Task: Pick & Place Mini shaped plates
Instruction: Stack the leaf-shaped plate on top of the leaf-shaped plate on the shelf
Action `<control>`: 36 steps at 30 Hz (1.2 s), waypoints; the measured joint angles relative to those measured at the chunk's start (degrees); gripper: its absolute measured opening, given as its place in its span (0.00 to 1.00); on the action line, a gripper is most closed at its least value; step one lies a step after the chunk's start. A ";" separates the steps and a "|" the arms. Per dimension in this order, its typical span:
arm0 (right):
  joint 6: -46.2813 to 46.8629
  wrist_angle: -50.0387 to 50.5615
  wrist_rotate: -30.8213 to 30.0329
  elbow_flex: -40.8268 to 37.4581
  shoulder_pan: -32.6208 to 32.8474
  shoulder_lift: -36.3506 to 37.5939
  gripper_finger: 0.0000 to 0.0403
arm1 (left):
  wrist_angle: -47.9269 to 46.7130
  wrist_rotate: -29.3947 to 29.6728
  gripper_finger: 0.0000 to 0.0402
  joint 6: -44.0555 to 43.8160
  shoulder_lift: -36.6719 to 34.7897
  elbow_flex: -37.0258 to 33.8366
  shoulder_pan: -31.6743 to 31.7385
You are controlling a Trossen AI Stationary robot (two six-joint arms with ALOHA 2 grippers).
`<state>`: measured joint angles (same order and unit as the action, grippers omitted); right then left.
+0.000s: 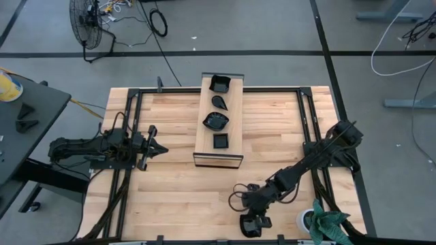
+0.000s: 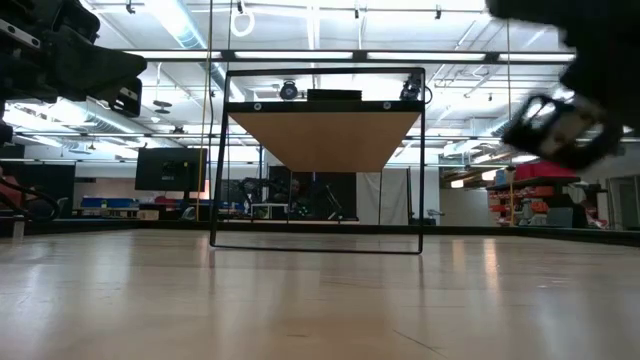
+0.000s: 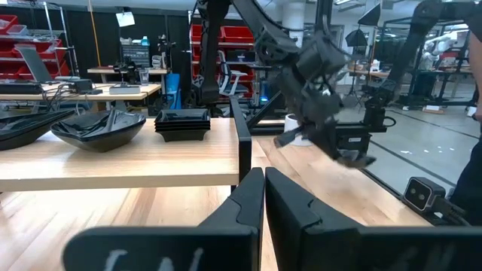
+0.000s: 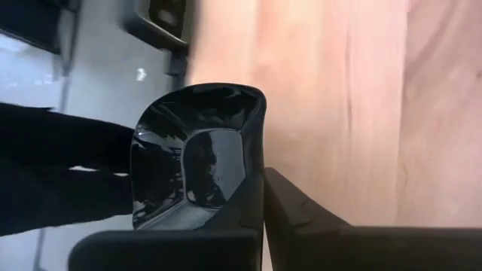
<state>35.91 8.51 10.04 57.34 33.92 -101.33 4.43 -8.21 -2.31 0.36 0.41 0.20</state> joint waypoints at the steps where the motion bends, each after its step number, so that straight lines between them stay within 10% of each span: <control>1: -0.55 0.08 0.59 0.00 -0.18 1.01 0.00 | 0.02 0.00 0.05 0.00 0.00 0.00 0.00; 16: -12.36 14.35 1.59 5.67 -10.88 15.74 0.00 | 0.01 0.00 0.05 0.00 0.00 0.01 -0.02; 36: -41.71 36.54 7.54 24.03 -35.23 17.12 0.00 | 0.00 0.00 0.05 -0.01 0.00 0.01 0.00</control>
<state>-5.80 45.05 17.59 81.37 -1.31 -84.20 4.43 -8.21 -2.31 0.36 0.42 0.20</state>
